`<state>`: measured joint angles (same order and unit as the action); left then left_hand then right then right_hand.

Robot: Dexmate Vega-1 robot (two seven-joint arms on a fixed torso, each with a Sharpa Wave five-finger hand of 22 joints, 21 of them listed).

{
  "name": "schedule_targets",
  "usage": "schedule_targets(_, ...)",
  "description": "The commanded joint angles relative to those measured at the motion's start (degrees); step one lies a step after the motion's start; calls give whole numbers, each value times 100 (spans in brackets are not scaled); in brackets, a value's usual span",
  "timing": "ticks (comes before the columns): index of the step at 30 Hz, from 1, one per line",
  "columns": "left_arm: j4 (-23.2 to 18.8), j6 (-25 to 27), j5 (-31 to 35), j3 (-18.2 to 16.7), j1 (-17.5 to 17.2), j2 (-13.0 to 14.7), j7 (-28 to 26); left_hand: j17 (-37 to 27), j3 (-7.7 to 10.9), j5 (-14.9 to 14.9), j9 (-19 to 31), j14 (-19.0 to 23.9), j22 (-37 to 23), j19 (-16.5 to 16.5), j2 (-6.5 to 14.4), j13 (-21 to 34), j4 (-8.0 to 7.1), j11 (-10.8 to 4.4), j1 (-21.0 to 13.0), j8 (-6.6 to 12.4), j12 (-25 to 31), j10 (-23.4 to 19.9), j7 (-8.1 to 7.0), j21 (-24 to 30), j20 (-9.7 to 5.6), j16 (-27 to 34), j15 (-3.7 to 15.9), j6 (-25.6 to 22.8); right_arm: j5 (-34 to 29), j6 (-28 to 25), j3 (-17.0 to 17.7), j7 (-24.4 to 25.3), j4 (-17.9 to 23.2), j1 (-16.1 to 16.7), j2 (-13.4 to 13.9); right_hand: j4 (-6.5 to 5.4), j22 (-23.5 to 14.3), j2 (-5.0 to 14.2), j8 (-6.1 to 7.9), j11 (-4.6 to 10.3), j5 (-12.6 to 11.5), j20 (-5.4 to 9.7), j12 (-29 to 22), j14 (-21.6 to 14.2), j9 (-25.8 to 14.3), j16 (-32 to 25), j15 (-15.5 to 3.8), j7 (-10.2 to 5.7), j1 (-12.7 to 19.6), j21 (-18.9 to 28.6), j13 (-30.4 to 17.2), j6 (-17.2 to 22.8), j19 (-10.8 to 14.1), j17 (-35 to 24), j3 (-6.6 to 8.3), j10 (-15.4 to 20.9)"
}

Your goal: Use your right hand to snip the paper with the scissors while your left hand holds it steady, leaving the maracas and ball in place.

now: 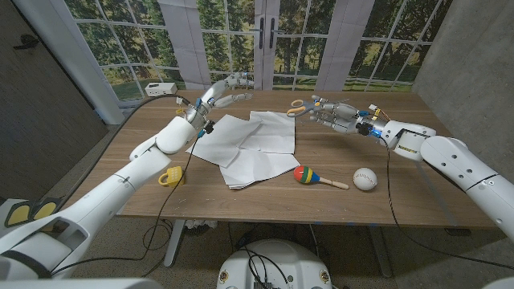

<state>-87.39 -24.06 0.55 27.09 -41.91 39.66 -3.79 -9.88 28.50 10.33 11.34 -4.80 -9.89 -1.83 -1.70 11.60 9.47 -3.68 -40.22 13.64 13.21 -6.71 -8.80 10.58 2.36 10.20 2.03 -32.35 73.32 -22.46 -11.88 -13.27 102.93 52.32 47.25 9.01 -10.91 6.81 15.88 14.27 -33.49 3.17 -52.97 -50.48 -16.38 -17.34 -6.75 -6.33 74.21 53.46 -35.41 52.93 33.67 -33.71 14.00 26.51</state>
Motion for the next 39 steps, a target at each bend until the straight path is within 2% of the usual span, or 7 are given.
schedule_targets(1, -169, 208, 498, 81, 23, 16, -218, -9, -39, -18, 23, 35, 0, -68, 29, 13, -9, -1, -87, 3, 24, -68, 42, 47, 61, 41, 26, -55, -17, -66, -70, -2, 21, -86, 8, 13, -1, -17, -15, -465, -28, 388, -138, -66, -14, 31, -704, -6, 61, 61, -593, 92, -37, -2, -24, 503)
schedule_targets(4, -163, 187, 492, 103, 37, 8, -197, -8, -66, -29, 27, 61, 1, -112, 30, 13, -23, -57, -91, 20, 49, -134, 12, 59, 37, 46, 63, -137, -20, -75, -83, -14, 17, -106, 7, 14, 2, -21, -29, -467, -33, 391, -140, -79, -17, 38, -704, -3, 69, 87, -590, 93, -31, -3, -29, 514)
schedule_targets(25, 2, -64, 498, 261, 206, -66, 13, -7, -142, -38, 31, 61, 2, -127, 5, 14, -46, -66, -88, -1, 54, -159, 4, 50, 4, 35, 88, -183, -35, -132, -147, -88, 5, -177, 19, 5, 20, -35, -98, -479, -62, 399, -134, -121, -60, 98, -702, -21, 97, 216, -597, 86, -53, -4, -61, 499)
schedule_targets(28, 16, -109, 463, 266, 210, -77, 44, -7, -167, -36, 31, 63, 2, -125, 16, 14, -42, -58, -130, -133, 36, -121, -58, 43, 0, 32, 83, 86, -47, -129, -144, -86, 18, -178, 29, 4, 23, -39, -108, -477, -65, 399, -140, -136, -63, 99, -702, -20, 99, 235, -606, 91, -56, -13, -66, 504)
schedule_targets(30, 4, -104, 490, 274, 213, -72, 53, -7, -170, -36, 32, 56, 2, -126, 22, 14, -41, -54, -141, -145, 22, -88, -50, 42, 8, 28, 75, 111, -74, -115, -146, -91, 23, -182, 40, 3, 23, -39, -112, -468, -67, 398, -140, -137, -66, 105, -702, -22, 101, 241, -609, 92, -63, -11, -68, 499)
schedule_targets(39, -65, -91, 524, 296, 215, -47, 135, -7, -178, -32, 40, 37, 2, -116, 57, 15, -34, -48, -202, -83, 13, -65, -22, 35, 22, 21, 56, -64, -142, -87, -165, -153, 31, -215, 68, 1, 29, -43, -132, -465, -77, 401, -147, -147, -81, 125, -701, -19, 106, 280, -627, 101, -78, -15, -77, 496)
